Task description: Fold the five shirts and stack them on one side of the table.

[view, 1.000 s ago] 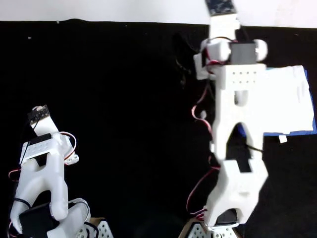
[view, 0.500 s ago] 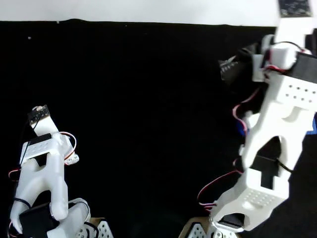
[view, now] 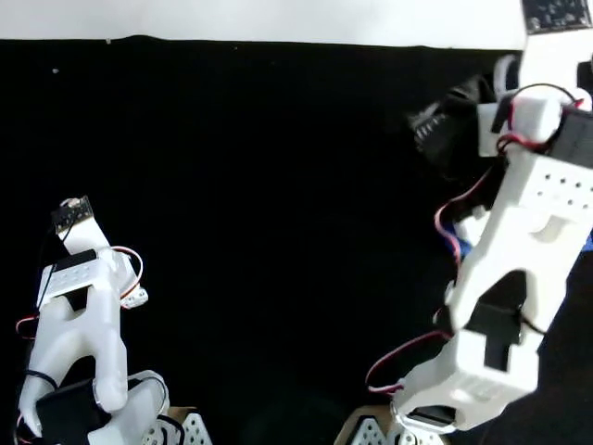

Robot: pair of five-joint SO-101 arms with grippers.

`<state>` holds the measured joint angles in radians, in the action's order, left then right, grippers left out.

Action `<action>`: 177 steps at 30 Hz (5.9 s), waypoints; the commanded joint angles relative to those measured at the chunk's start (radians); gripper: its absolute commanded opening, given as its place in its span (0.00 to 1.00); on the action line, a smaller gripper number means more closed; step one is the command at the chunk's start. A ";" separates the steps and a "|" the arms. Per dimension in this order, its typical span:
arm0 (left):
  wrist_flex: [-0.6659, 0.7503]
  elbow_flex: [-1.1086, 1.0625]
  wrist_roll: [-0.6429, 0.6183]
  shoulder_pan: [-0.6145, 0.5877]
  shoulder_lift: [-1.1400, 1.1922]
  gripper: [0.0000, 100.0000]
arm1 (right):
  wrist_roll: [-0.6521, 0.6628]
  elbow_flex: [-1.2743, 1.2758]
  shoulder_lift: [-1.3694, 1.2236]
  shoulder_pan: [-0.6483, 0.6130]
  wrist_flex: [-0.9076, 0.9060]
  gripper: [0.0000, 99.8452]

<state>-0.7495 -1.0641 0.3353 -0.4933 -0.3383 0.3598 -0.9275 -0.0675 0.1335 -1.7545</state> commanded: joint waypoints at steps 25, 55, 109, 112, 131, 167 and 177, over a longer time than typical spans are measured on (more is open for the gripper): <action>0.041 -0.001 -0.002 -0.007 -0.004 0.01 | 0.222 0.302 -0.119 0.303 0.306 0.01; 0.041 -0.001 -0.002 -0.007 -0.002 0.01 | 0.011 0.096 -0.478 0.392 0.453 0.22; 0.041 -0.001 -0.002 -0.007 -0.002 0.01 | -0.354 -0.104 -0.484 0.369 0.312 0.24; 0.041 -0.001 -0.002 -0.007 -0.002 0.01 | -0.338 -0.091 -0.489 0.367 0.300 0.32; 0.041 -0.001 -0.002 -0.007 -0.002 0.01 | -0.588 -0.025 -0.478 0.404 0.232 0.32; 0.041 -0.001 -0.002 -0.007 -0.002 0.01 | -0.422 0.050 -0.392 0.357 -0.005 0.17; 0.041 -0.001 -0.002 -0.007 -0.002 0.01 | -0.422 0.173 -0.392 0.375 0.096 0.15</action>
<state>-0.7480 -1.0641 0.3353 -0.4933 -0.3383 -0.0698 -0.7772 -0.5217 0.4941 -1.6993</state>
